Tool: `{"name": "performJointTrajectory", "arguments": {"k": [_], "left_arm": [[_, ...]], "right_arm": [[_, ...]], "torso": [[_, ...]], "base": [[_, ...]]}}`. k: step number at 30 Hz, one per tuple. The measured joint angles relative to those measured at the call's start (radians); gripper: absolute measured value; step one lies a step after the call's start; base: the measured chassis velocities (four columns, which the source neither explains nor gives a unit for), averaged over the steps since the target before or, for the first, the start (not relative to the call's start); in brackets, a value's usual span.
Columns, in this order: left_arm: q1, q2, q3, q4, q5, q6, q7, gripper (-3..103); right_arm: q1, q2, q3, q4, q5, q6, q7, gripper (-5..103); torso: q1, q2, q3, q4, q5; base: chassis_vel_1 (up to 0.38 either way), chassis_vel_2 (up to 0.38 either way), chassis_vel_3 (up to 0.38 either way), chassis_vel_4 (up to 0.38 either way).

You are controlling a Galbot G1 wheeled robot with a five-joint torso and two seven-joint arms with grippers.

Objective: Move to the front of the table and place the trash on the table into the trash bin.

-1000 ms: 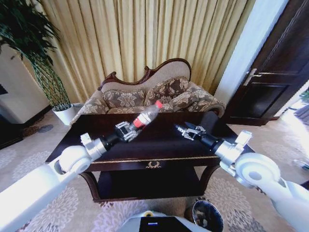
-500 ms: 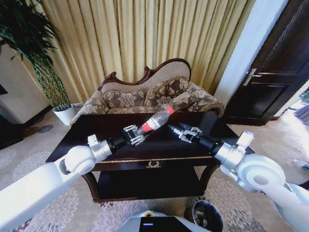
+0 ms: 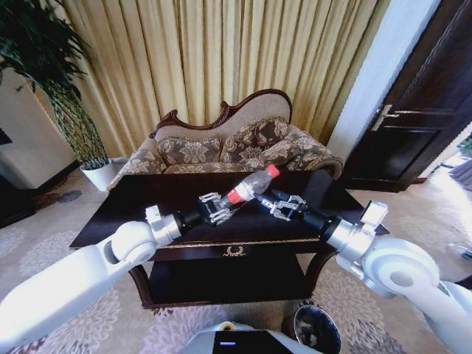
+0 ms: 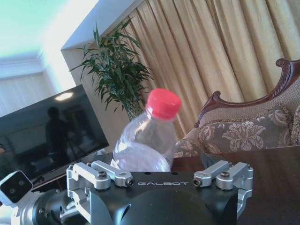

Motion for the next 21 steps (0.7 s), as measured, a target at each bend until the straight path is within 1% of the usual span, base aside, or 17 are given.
{"name": "performJointTrajectory", "arguments": {"k": [3,4,6,9,10,11,14,15,17,18,20,21], "left_arm": [[-0.054,-0.015,0.077,0.002,-0.002,0.005,-0.008,35],[-0.054,-0.015,0.077,0.002,-0.002,0.005,-0.008,35],[-0.083,-0.03,0.112,0.013,-0.003,0.009,-0.013,35],[-0.098,-0.041,0.127,0.023,-0.004,0.01,-0.014,35],[-0.102,-0.044,0.13,0.027,-0.004,0.01,-0.014,35],[-0.102,-0.044,0.13,0.027,-0.004,0.01,-0.014,35],[-0.109,-0.055,0.137,0.042,-0.004,0.012,-0.015,35],[-0.109,-0.055,0.137,0.042,-0.004,0.012,-0.015,35],[-0.113,-0.063,0.137,0.053,0.001,0.019,-0.021,35],[-0.113,-0.063,0.137,0.053,0.001,0.019,-0.021,35],[-0.12,-0.074,0.135,0.068,0.004,0.024,-0.02,35],[-0.12,-0.074,0.135,0.068,0.004,0.024,-0.02,35]], "right_arm": [[0.002,0.004,0.001,-0.001,0.0,0.0,0.001,100],[0.002,0.004,0.001,-0.001,0.0,0.0,0.001,100],[0.002,0.009,0.002,-0.006,-0.002,0.0,0.001,100],[0.002,0.013,0.002,-0.012,-0.008,0.0,0.0,100],[0.001,0.015,0.002,-0.015,-0.011,-0.001,-0.001,102],[0.001,0.015,0.002,-0.015,-0.011,-0.001,-0.001,102],[0.001,0.018,-0.004,-0.025,-0.021,-0.002,-0.01,88],[0.001,0.018,-0.004,-0.025,-0.021,-0.002,-0.01,88],[0.004,0.021,-0.011,-0.038,-0.028,-0.002,-0.03,78],[0.004,0.021,-0.011,-0.038,-0.028,-0.002,-0.03,78],[0.005,0.023,-0.013,-0.053,-0.033,-0.002,-0.052,66],[0.005,0.023,-0.013,-0.053,-0.033,-0.002,-0.052,66]], "torso": [[0.0,0.0,0.0,0.0,0.0],[0.0,0.0,0.0,0.0,0.0],[0.0,0.0,0.0,-0.0001,0.0001],[0.0,0.0,0.0,0.0,0.0],[0.0,0.0,0.0,0.0,0.0],[0.0,0.0,0.0,0.0,0.0],[0.0,0.0,0.0,0.0,-0.0001],[0.0,0.0,0.0,0.0,-0.0001],[0.0,0.0,0.0,0.0,0.0],[0.0,0.0,0.0,0.0,0.0],[0.0,0.0,0.0,0.0001,-0.0001],[0.0,0.0,0.0,0.0001,-0.0001]], "base": [[0.0,0.0,0.0,0.0],[0.0,0.0,0.0,0.0],[0.0,0.0,0.0,0.0],[0.0,0.0,0.0,0.0],[0.0,0.0,0.0,0.0],[0.0,0.0,0.0,0.0],[0.0,0.0,0.0,0.0],[0.0,0.0,0.0,0.0],[0.0,0.0,0.0,0.0],[0.0,0.0,0.0,0.0],[0.0,0.0,0.0,0.0],[0.0,0.0,0.0,0.0]]}}
